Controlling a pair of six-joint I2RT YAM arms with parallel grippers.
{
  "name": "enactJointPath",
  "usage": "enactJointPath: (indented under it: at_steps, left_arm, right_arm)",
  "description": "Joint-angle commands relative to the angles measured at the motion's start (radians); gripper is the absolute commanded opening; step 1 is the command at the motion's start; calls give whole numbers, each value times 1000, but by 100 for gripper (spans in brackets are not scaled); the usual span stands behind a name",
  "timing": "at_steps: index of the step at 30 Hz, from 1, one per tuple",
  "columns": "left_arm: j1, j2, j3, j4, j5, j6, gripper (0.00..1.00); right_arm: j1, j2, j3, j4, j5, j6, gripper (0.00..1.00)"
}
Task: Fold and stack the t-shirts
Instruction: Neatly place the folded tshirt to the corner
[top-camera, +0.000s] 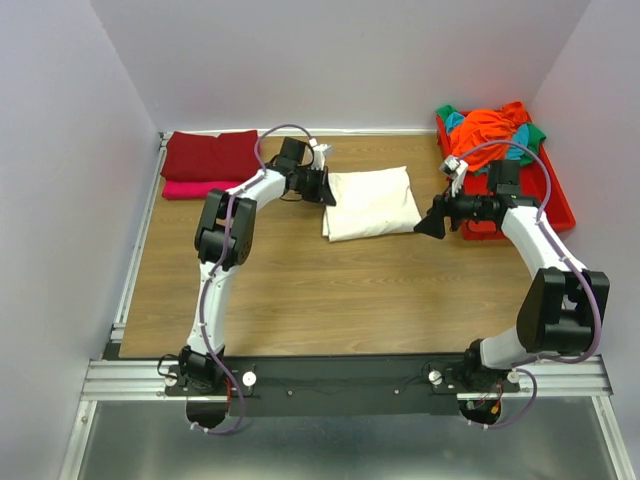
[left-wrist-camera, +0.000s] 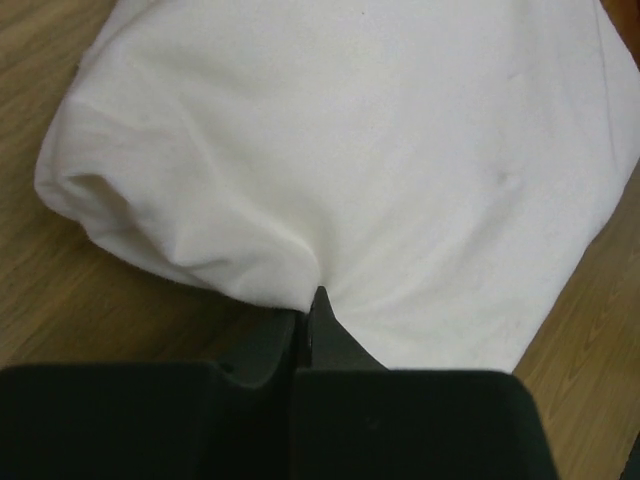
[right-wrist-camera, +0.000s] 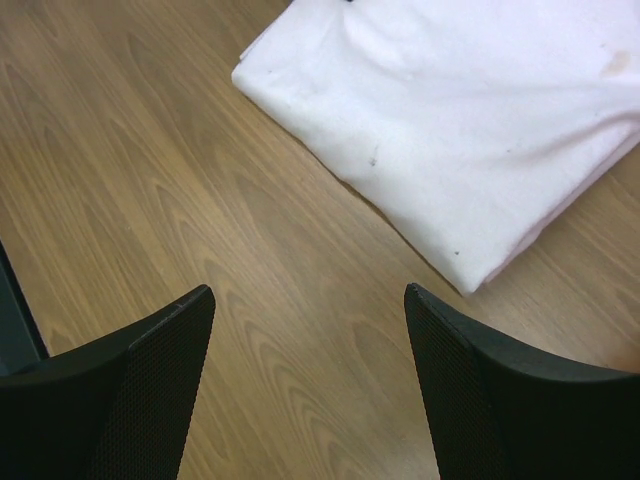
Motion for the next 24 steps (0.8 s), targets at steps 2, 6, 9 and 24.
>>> enactJointPath:
  at_steps: [2, 6, 9, 24]
  left_arm:
    - [9, -138, -49, 17, 21, 72, 0]
    - [32, -283, -67, -52, -204, 193, 0]
    - [76, -363, -113, -80, -264, 241, 0]
    - [147, -481, -116, -167, -695, 378, 0]
  right_arm:
    - [-34, -20, -16, -12, -49, -6, 83]
    - [-45, -18, -17, -12, -49, -6, 83]
    - [-47, -17, -17, -12, -47, -6, 83]
    - [-48, -20, -17, -14, -47, -5, 83]
